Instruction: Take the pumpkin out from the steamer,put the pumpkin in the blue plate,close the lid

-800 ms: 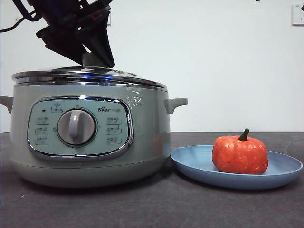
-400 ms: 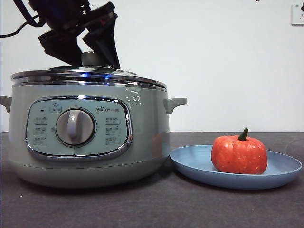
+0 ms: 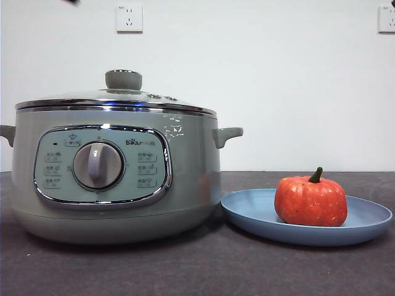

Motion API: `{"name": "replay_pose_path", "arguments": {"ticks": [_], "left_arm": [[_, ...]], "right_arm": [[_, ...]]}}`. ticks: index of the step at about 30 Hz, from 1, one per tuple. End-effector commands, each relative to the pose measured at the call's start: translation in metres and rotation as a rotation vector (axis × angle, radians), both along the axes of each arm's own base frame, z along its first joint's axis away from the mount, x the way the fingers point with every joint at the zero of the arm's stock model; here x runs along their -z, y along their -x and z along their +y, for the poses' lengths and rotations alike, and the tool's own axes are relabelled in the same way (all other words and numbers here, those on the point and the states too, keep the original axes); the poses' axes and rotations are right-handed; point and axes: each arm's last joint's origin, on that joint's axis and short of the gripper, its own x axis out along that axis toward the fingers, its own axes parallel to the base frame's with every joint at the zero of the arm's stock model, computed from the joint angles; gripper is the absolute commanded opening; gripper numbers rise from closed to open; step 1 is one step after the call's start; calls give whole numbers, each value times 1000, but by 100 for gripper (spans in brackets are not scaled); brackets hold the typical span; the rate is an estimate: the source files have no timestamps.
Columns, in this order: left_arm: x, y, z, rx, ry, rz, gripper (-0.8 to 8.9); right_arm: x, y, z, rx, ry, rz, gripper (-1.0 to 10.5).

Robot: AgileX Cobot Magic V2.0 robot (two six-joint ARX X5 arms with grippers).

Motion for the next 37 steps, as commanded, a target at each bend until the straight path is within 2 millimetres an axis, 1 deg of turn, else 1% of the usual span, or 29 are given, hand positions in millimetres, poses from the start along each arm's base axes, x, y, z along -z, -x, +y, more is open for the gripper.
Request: {"name": "replay_pose_path", "arguments": {"ticks": [1,2,3,5,7,10,13,15,17,19,23,34,37], "left_arm": [[-9,23,14,-31,-5,-30,-8],[-11,32,21,-72,-19,-45,-8],[-12,40,26,-106,-30,-57,-8],[-7,52,34,-123,-29,-74,-8],[10,64,41,-137,-14,-103,-8],[38,78,49,-159,13,-147,-8],[54,87,54,-168,70,-195,-8],[59,91,56,-178,96,-204,-8],[63,92,58,-211,96,-179,-8],[66,93,59,-230,70,-153,-3],[72,94,59,-218,38,-102,-3],[76,96,60,-215,12,-64,-3],[76,104,66,-229,-3,-80,-3]], "right_arm": [[-4,9,-4,-8,-10,-40,12],[-6,14,-7,-13,-11,-65,-18],[-7,19,-9,-15,-22,-94,-17],[-1,31,-14,-24,-62,-172,-17],[15,44,-19,-39,-108,-255,-17],[42,56,-23,-52,-162,-306,-17],[56,61,-25,-53,-193,-312,-17],[60,62,-26,-45,-196,-305,-17],[60,61,-25,-35,-211,-296,-17],[61,60,-25,-22,-239,-268,-17],[64,60,-25,-24,-224,-241,-17],[75,62,-26,-20,-166,-143,-17],[78,63,-27,-19,-149,-114,-17]]}}
